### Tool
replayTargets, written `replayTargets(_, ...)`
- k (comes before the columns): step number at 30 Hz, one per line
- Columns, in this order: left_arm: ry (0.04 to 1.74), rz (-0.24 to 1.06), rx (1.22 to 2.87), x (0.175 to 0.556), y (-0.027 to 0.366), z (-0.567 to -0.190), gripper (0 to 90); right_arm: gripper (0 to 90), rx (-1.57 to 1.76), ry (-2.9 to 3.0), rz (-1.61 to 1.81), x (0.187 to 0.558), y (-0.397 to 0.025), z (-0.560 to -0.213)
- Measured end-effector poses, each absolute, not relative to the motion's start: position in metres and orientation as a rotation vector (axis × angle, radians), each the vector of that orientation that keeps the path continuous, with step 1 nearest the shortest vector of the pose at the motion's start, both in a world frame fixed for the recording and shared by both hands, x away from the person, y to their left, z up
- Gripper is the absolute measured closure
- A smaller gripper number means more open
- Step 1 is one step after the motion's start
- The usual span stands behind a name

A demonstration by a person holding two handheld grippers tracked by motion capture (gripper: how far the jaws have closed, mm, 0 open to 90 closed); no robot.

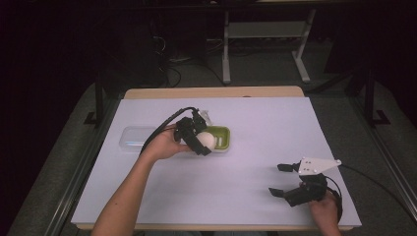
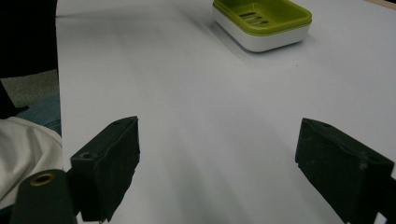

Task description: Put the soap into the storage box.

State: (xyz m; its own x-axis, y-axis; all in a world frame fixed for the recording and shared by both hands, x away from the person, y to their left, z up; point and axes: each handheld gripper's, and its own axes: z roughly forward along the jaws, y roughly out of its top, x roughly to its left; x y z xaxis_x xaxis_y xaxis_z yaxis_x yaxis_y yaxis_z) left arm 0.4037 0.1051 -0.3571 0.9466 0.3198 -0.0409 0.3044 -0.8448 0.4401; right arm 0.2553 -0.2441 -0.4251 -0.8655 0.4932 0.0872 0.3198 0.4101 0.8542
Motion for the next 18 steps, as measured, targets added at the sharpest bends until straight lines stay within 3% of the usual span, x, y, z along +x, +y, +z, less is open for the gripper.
replayTargets(18, 0.464, 0.077, 2.656, 0.428, 0.093, -0.349, 25.0, 13.0, 0.716, 2.479, 1.456, 0.255, -0.244, -0.424)
